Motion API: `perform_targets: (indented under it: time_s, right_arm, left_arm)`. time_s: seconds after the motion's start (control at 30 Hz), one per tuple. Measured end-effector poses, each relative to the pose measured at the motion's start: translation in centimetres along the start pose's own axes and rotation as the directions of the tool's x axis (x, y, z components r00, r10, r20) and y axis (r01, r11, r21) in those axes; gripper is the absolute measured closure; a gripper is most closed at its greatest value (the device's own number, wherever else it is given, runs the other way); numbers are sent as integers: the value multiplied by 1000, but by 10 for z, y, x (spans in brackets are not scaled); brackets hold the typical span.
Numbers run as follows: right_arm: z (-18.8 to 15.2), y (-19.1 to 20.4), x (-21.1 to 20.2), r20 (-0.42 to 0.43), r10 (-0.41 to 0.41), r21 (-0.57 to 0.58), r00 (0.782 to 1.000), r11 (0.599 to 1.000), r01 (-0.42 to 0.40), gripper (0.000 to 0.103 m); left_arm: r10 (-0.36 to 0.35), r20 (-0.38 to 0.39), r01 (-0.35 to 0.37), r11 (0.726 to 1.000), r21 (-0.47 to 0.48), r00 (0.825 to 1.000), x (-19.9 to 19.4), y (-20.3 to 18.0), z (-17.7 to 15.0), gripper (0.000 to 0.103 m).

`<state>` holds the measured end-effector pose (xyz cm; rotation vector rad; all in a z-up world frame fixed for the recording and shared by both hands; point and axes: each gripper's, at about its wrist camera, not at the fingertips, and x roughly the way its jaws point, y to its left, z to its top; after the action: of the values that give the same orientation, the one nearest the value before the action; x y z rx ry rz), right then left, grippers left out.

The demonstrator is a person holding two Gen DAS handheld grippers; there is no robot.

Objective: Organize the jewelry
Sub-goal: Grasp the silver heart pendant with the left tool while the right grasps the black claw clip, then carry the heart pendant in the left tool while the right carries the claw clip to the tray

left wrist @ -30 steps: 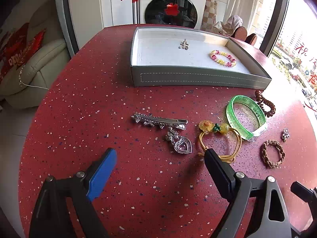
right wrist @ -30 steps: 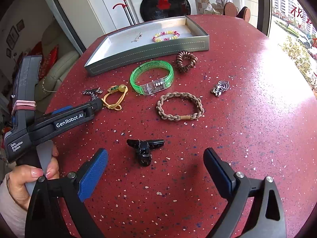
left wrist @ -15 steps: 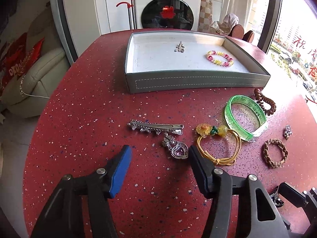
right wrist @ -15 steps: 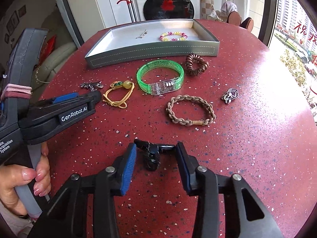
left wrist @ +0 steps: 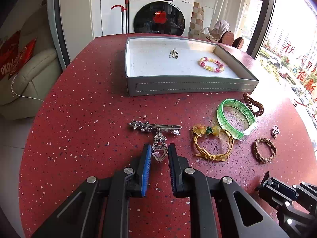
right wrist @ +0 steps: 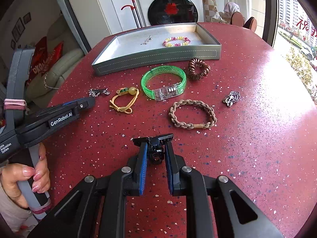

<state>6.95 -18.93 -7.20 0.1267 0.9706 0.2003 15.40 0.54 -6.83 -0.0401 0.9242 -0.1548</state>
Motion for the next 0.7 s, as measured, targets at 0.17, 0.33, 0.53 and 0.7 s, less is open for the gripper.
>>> perform_targets:
  time_s: [0.17,0.33,0.53,0.7]
  right_arm:
    - [7,-5,-10,27,33,14,999,999,-34,84]
    - [19,-11,-17,45,46,28,998,998,-47,84]
    - [40,-21,-19,56,54,42,997,998,-57,84]
    - [64,-29,-18,69,51,50,996,997,-54,84]
  left_arm:
    - [-17,6,17,1000,-7,1000,-11,4,1,68]
    - [-22,17,22,1000,9,1000,-21,1,4,68]
    - [-47,36,47,999,3,998,-29,3,18,68]
    - [-62,59,61,998,17,996,-33,0,35,68]
